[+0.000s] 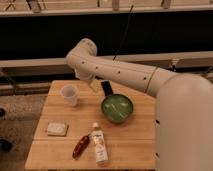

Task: Pick up the ceramic cup

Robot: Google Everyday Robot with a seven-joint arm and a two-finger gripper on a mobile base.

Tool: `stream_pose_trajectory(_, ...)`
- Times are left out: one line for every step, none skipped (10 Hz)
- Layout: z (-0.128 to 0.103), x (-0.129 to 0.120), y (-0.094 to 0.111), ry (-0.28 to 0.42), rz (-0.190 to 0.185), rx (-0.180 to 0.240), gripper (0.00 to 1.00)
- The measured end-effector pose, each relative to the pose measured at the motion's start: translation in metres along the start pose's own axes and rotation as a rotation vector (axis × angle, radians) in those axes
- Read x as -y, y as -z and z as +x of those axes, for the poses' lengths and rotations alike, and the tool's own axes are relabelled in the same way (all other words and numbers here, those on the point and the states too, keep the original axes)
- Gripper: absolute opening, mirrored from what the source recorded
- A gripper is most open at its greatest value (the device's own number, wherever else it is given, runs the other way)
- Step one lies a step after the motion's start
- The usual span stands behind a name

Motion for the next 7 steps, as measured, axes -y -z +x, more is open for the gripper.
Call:
stream_pose_trajectory(-0.002, 0.003, -0.005, 0.015, -0.002, 0.007, 0.8)
stream_pose_trajectory(-0.002, 0.004, -0.01, 0.028, -0.001, 0.013, 0.8)
stream_pose_trajectory(-0.002, 0.005, -0.015, 0.04, 0.001, 0.019, 0.8)
stream_pose_trajectory(-0.009, 0.009, -0.021, 0.053, 0.004, 0.027, 0.8)
stream_pose_trajectory(-0.02, 0.014, -0.03, 0.069, 0.009, 0.038, 0.8)
stream_pose_trajectory(-0.023, 0.015, -0.036, 0.073, 0.012, 0.044, 0.8)
stream_pose_trajectory(-0.025, 0.015, -0.042, 0.082, 0.014, 0.052, 0.8)
